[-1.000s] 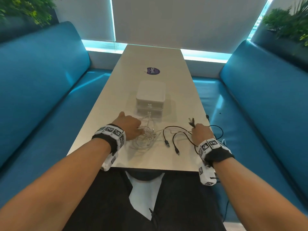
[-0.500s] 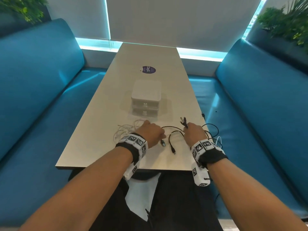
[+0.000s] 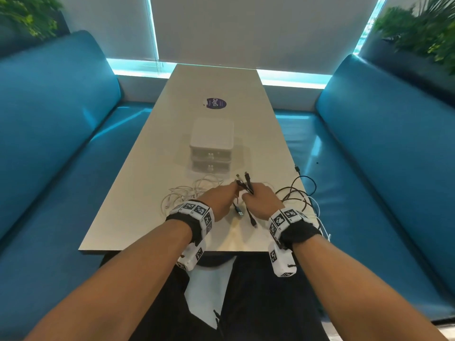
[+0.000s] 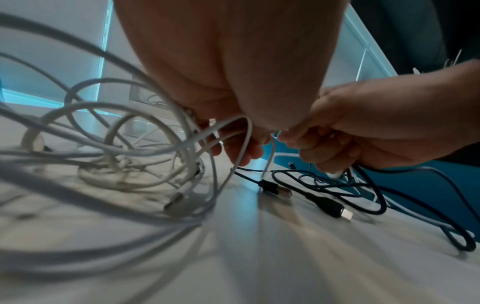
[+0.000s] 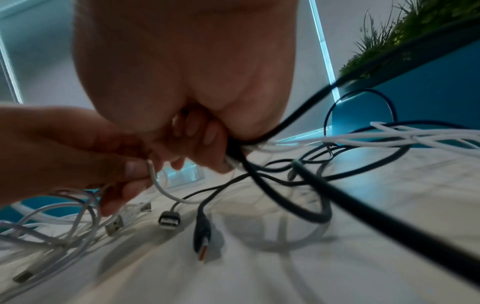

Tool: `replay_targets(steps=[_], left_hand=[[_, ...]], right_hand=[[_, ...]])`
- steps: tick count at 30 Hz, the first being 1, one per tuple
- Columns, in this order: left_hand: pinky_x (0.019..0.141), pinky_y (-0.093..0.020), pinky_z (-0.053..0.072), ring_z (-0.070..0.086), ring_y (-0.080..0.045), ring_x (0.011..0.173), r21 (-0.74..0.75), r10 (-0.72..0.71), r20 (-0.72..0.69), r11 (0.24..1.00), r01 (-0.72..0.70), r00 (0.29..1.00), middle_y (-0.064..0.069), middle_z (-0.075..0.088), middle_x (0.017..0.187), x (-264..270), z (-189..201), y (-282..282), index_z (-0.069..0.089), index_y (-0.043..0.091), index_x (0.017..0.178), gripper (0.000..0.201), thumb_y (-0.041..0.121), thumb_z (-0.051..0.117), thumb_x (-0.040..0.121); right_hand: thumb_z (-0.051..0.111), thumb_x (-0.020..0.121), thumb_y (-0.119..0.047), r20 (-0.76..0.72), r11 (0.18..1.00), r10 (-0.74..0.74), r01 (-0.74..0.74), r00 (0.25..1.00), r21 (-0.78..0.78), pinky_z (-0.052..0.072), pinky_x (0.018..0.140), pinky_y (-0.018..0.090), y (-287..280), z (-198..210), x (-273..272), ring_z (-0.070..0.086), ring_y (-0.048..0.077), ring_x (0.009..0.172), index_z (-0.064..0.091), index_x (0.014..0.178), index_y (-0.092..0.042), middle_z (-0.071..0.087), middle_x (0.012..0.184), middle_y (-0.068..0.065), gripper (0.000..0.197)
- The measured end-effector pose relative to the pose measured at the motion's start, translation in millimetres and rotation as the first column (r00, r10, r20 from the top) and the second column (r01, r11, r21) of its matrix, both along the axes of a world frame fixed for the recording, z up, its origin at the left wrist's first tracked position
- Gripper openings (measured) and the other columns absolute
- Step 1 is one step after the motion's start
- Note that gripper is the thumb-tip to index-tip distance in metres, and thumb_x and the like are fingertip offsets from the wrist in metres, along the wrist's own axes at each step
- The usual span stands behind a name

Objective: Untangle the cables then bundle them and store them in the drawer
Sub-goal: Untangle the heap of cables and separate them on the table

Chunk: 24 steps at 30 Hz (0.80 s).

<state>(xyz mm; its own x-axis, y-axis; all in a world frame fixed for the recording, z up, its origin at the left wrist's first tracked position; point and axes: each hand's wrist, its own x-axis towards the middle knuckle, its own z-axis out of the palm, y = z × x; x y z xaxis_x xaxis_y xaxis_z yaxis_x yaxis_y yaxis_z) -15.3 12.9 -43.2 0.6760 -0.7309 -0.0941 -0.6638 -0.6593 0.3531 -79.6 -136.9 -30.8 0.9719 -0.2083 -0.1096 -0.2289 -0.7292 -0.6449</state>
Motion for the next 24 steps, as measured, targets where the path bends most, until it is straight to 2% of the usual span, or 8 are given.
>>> replay_targets(steps=[2, 4, 9, 11, 14, 18, 21, 24], left_hand=[[0.074, -0.041, 0.048, 0.061, -0.03, 0.089, -0.039, 0.024, -0.015, 0.999, -0.025, 1.0, -0.01, 0.064, 0.103, 2, 3, 3, 0.05, 0.011, 0.117, 0.019, 0.006, 0.044, 0.099], [0.076, -0.044, 0.051, 0.062, -0.032, 0.086, -0.052, 0.078, -0.019, 0.996, -0.079, 0.997, -0.011, 0.065, 0.098, 6, 4, 7, 0.051, 0.012, 0.109, 0.011, 0.013, 0.044, 0.101], [0.076, -0.048, 0.053, 0.062, -0.032, 0.081, -0.034, 0.145, 0.038, 0.989, -0.144, 0.989, -0.011, 0.067, 0.091, 12, 2, 13, 0.053, 0.015, 0.099, 0.015, 0.026, 0.043, 0.103], [0.072, -0.045, 0.052, 0.062, -0.031, 0.08, -0.016, 0.153, 0.08, 0.988, -0.152, 0.985, -0.01, 0.066, 0.091, 11, 2, 12, 0.051, 0.015, 0.099, 0.011, 0.024, 0.045, 0.102], [0.065, -0.039, 0.045, 0.061, -0.033, 0.083, 0.01, 0.16, 0.106, 0.987, -0.162, 0.981, -0.013, 0.064, 0.095, 9, 1, 9, 0.052, 0.013, 0.105, 0.011, 0.02, 0.045, 0.101], [0.067, -0.037, 0.043, 0.061, -0.033, 0.086, 0.023, 0.131, 0.101, 0.991, -0.134, 0.986, -0.012, 0.062, 0.095, 8, 2, 10, 0.055, 0.012, 0.108, 0.026, 0.033, 0.041, 0.106], [0.069, -0.034, 0.041, 0.06, -0.029, 0.086, 0.115, 0.062, 0.159, 0.99, -0.08, 0.985, -0.006, 0.06, 0.092, 14, 3, 26, 0.059, 0.015, 0.108, 0.03, 0.036, 0.037, 0.108], [0.072, -0.035, 0.045, 0.063, -0.029, 0.09, 0.114, 0.047, 0.172, 0.991, -0.068, 0.984, -0.008, 0.067, 0.096, 24, -1, 43, 0.062, 0.018, 0.105, 0.031, 0.035, 0.036, 0.108]], right_hand=[[0.05, 0.089, -0.023, -0.075, 0.999, 0.027, -0.025, 0.997, 0.021, 0.05, 0.078, 0.034, -1, -1, -1, 0.064, 0.025, 0.088, 0.069, 0.111, -0.021, 0.071, 0.1, 0.007, 0.029], [0.052, 0.091, -0.033, -0.114, 0.999, 0.044, -0.043, 0.992, 0.009, 0.05, 0.077, 0.038, 0, -2, -2, 0.064, 0.028, 0.084, 0.069, 0.099, -0.016, 0.07, 0.089, 0.008, 0.025], [0.051, 0.09, -0.049, -0.099, 0.999, 0.031, -0.029, 0.995, 0.025, 0.05, 0.075, 0.035, 3, -6, 0, 0.064, 0.023, 0.082, 0.069, 0.096, -0.019, 0.069, 0.086, 0.004, 0.035], [0.052, 0.088, -0.056, -0.079, 0.999, 0.01, -0.007, 0.997, 0.038, 0.049, 0.073, 0.033, 5, -5, 1, 0.065, 0.021, 0.08, 0.069, 0.096, -0.021, 0.069, 0.085, 0.003, 0.04], [0.056, 0.091, -0.049, -0.052, 0.999, 0.024, -0.025, 0.998, -0.027, 0.049, 0.071, 0.032, 7, -4, 3, 0.064, 0.021, 0.078, 0.069, 0.1, -0.019, 0.069, 0.085, 0.004, 0.033], [0.052, 0.097, -0.033, -0.032, 0.989, 0.016, -0.02, 0.999, -0.145, 0.048, 0.07, 0.033, 2, -5, 5, 0.063, 0.027, 0.082, 0.069, 0.106, -0.014, 0.069, 0.091, 0.01, 0.027], [0.05, 0.099, -0.033, -0.035, 0.959, -0.042, 0.03, 0.999, -0.28, 0.055, 0.078, 0.04, -16, -6, 5, 0.066, 0.03, 0.087, 0.068, 0.111, -0.016, 0.07, 0.095, 0.011, 0.027], [0.049, 0.099, -0.036, -0.037, 0.93, -0.156, 0.134, 0.987, -0.343, 0.056, 0.078, 0.042, -31, -6, 4, 0.066, 0.031, 0.085, 0.068, 0.112, -0.016, 0.068, 0.096, 0.011, 0.03]])
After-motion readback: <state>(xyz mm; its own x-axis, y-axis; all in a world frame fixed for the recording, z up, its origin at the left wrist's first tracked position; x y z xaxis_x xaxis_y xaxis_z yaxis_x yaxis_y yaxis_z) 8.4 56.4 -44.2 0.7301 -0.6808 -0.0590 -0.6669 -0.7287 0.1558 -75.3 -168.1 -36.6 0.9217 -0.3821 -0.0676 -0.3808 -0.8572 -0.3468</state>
